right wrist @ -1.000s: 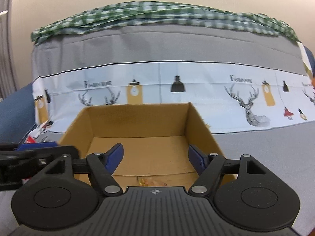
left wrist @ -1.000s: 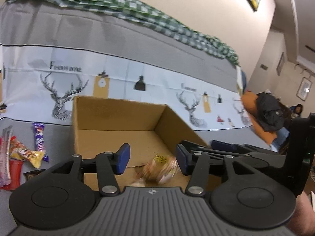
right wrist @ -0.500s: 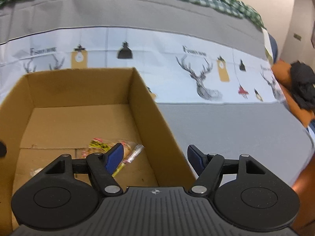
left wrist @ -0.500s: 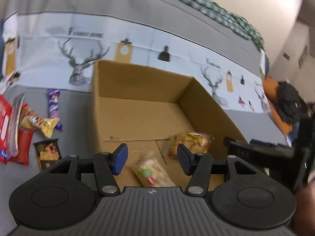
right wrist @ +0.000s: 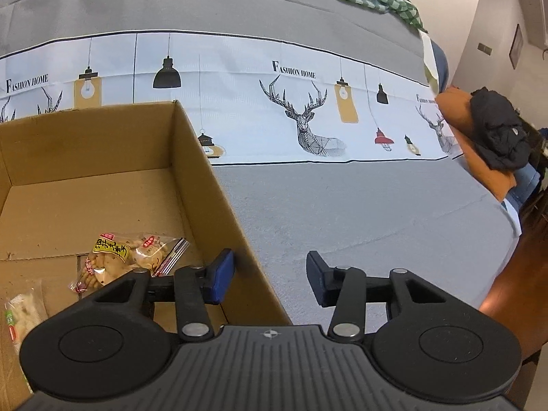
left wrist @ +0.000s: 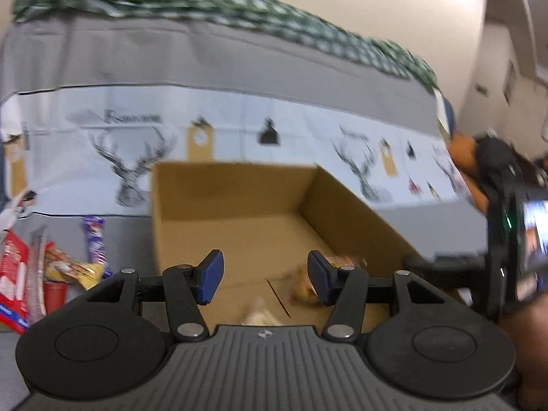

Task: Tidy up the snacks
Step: 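Open both tools to drop the puff bag and cookie bag into the box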

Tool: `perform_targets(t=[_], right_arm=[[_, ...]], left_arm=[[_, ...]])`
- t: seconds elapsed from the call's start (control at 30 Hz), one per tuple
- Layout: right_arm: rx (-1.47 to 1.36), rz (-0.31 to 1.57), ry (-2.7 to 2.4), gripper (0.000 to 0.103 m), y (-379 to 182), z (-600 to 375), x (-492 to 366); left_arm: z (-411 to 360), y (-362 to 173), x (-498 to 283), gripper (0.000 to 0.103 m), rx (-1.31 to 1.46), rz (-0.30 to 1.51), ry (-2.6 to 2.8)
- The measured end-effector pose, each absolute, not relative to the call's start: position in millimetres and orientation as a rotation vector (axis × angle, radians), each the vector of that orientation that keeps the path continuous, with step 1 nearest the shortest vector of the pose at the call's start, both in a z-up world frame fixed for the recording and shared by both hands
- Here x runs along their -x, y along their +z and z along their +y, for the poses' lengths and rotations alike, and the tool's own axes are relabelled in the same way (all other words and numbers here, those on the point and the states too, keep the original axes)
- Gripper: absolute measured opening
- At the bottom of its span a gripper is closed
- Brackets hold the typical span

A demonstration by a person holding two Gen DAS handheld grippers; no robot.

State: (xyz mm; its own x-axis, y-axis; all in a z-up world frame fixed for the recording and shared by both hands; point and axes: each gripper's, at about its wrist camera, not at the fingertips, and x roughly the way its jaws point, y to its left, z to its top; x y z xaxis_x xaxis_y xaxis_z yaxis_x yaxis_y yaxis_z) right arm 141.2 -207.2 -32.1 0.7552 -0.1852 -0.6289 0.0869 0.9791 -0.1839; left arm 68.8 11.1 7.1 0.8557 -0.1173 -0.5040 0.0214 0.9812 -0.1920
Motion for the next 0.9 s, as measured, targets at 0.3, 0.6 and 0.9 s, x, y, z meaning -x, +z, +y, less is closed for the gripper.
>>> perform_targets(t=[0.3, 0.6, 0.9], right_arm=[[0.145, 0.701, -0.166, 0.047, -30.9, -206.0, -140.7], [0.152, 0.644, -0.117, 0.063, -17.8, -198.3, -125.8], [0.150, 0.526, 0.052, 0.066, 4.6, -164.8, -94.2]], left_arm=[[24.9, 15.1, -65.7, 0.060, 0.249, 0.507, -0.003], [19.8, 10.9, -51.7, 0.060, 0.234, 0.513, -0.089], [22.3, 24.9, -16.5, 0.060, 0.203, 0.575, -0.338]])
